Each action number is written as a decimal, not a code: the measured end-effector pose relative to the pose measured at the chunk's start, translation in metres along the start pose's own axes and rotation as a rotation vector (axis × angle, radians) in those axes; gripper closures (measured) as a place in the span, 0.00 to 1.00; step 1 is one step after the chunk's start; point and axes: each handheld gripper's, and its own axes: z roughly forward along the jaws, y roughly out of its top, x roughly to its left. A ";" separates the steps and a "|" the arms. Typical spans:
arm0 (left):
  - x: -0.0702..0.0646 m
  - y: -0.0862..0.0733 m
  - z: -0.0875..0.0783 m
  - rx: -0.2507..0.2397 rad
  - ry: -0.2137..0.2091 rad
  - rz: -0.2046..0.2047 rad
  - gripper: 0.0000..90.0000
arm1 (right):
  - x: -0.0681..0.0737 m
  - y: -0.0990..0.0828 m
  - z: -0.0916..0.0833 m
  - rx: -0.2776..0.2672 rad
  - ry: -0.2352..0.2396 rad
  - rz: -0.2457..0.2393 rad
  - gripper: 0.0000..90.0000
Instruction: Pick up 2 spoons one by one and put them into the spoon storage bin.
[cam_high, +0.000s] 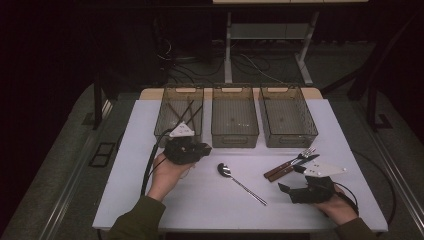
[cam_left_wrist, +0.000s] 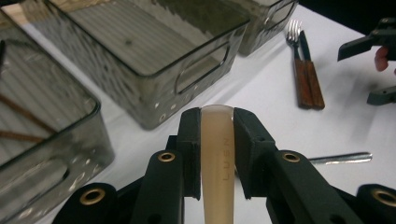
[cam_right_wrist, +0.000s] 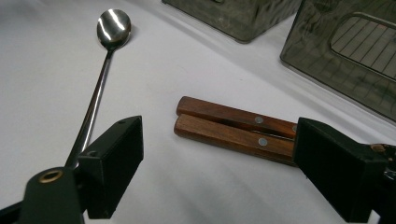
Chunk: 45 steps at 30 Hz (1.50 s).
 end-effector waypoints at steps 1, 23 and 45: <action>0.000 0.002 0.001 0.003 -0.004 0.004 0.81 | 0.000 0.000 0.000 0.001 -0.001 0.000 0.17; 0.005 0.037 0.030 -0.041 -0.041 0.007 0.81 | -0.001 0.000 -0.001 -0.010 -0.005 0.005 0.17; 0.022 0.096 0.083 -0.050 -0.031 0.010 0.81 | -0.002 0.000 -0.003 -0.021 -0.001 0.028 0.17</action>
